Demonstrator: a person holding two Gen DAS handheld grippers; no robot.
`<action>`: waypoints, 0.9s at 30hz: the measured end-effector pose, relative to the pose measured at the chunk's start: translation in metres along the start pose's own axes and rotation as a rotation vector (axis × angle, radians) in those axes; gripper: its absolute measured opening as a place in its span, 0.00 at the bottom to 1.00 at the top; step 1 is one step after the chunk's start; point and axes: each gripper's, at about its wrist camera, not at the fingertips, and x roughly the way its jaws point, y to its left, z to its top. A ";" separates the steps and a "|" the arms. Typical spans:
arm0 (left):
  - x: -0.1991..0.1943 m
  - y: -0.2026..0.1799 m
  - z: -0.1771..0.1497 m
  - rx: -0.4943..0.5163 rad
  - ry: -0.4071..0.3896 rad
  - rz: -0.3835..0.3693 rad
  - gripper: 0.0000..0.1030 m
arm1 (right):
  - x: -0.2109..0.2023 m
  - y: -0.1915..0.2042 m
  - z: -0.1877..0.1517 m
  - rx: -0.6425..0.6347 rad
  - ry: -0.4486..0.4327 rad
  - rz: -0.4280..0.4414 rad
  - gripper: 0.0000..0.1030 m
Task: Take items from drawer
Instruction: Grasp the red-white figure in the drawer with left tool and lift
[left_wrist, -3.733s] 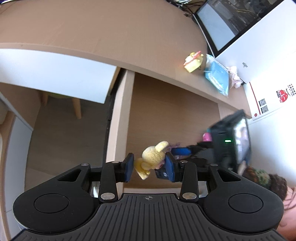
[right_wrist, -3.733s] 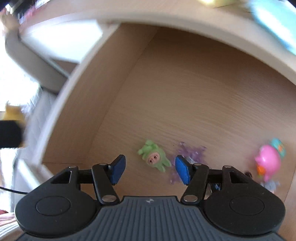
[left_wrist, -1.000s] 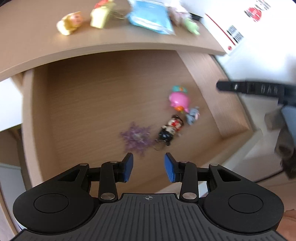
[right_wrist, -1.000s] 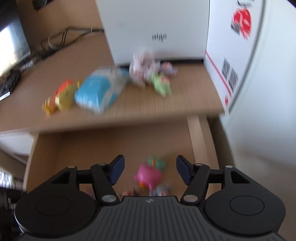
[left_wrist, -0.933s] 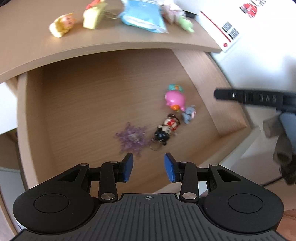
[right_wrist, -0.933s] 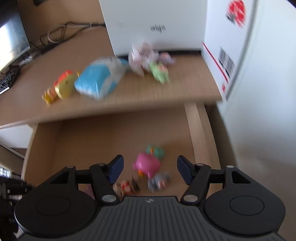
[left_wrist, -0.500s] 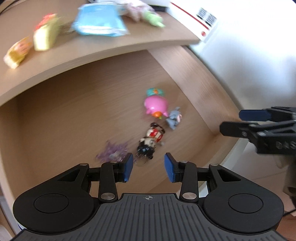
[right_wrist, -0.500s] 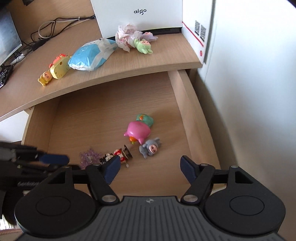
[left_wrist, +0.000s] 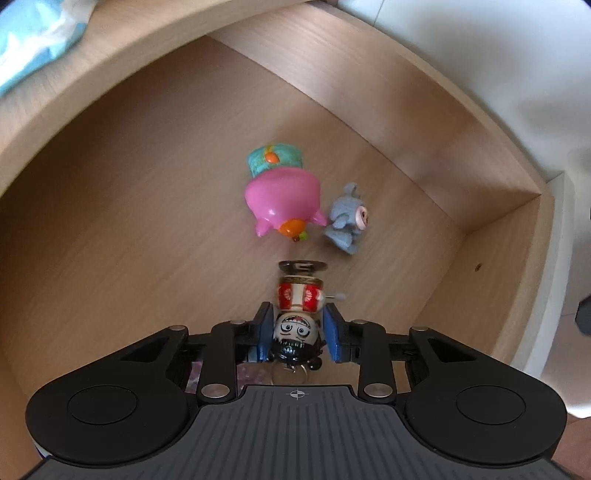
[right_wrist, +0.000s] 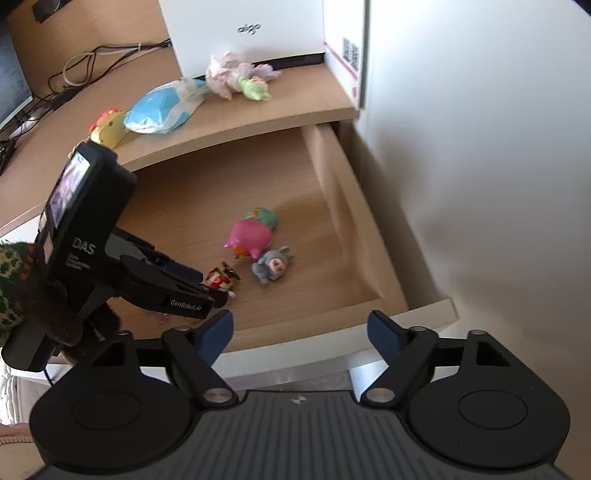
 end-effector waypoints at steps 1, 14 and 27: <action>0.000 0.004 0.000 -0.031 0.021 -0.016 0.31 | -0.001 -0.001 0.000 0.007 -0.005 -0.007 0.82; -0.129 0.098 -0.081 -0.528 -0.281 -0.048 0.30 | 0.026 0.013 0.032 -0.026 0.050 0.050 0.82; -0.208 0.100 -0.156 -0.739 -0.478 0.013 0.30 | 0.138 0.153 0.066 -0.378 0.366 0.268 0.82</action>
